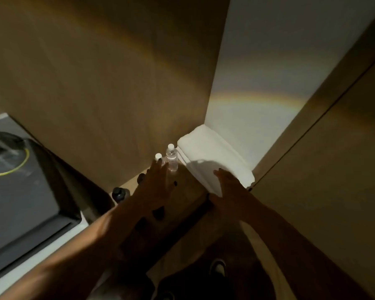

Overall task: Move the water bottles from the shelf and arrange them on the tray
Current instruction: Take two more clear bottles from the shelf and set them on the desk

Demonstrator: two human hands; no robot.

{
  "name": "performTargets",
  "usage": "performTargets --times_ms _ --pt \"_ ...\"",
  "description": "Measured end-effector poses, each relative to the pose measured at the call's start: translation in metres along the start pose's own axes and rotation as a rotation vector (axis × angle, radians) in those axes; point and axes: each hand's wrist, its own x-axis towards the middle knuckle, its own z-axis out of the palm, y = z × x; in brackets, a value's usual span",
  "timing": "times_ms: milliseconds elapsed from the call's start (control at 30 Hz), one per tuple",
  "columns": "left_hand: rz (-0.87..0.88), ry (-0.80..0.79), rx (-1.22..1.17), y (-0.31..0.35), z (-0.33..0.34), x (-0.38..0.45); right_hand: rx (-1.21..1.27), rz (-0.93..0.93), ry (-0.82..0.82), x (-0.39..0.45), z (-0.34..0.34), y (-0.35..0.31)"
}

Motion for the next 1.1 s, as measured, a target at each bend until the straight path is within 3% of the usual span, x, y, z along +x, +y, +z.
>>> performTargets --times_ms 233,333,533,900,967,1100 --pt "-0.259 0.032 -0.081 0.02 0.014 0.049 -0.078 -0.16 -0.128 0.087 -0.059 0.032" --pt "-0.292 0.105 -0.119 0.028 0.014 0.078 -0.08 -0.217 -0.191 0.129 -0.076 0.033" --pt "-0.39 0.097 -0.207 0.006 0.027 0.113 -0.041 -0.27 -0.329 0.191 -0.073 0.021" --pt "-0.563 0.098 -0.319 -0.085 0.058 0.209 0.29 -0.137 -0.288 0.32 0.008 0.034" --pt "-0.535 0.087 -0.32 -0.098 0.07 0.226 0.336 -0.146 -0.267 0.335 0.033 0.047" --pt "-0.522 0.121 -0.324 -0.122 0.093 0.26 0.458 0.015 -0.298 0.365 0.066 0.064"
